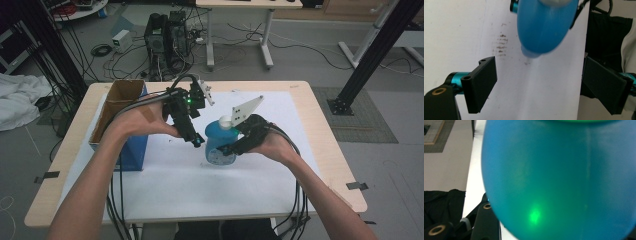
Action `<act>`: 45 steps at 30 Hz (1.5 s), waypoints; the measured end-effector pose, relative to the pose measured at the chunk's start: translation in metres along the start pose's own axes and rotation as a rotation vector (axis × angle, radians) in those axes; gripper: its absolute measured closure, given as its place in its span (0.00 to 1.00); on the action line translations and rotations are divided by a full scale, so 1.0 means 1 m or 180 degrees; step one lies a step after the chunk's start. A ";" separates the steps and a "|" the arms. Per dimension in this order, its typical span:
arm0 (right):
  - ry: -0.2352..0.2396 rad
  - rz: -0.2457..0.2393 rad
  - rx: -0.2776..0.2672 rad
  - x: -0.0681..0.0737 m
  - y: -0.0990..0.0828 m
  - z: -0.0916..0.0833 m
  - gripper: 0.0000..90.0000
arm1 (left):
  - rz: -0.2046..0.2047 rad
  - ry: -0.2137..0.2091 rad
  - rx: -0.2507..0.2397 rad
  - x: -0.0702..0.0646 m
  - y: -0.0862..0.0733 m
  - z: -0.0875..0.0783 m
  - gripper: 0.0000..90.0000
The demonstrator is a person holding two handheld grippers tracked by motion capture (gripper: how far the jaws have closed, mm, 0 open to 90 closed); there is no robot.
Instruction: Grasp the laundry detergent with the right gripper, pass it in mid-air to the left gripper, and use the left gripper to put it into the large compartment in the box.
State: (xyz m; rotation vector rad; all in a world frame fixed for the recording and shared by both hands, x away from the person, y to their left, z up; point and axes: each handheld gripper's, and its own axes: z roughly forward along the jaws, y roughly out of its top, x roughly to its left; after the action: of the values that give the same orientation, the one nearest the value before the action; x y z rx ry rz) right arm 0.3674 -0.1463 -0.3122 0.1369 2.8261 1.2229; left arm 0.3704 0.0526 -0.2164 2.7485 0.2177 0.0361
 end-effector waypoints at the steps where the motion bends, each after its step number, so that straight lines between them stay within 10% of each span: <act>1: 0.0013 -0.0021 -0.0014 0.001 0.001 0.002 0.52 | 0.0039 -0.0008 0.0018 0.000 0.004 0.002 0.14; 45: 0.0009 -0.0136 -0.0065 0.001 0.008 0.015 0.51 | 0.0078 -0.0141 -0.0065 -0.002 0.022 0.030 0.34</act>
State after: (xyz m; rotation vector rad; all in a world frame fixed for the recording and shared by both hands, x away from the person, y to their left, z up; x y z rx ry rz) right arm 0.3687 -0.1298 -0.3170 0.0733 2.8027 1.2438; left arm 0.3732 0.0210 -0.2363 2.7285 0.1706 -0.0159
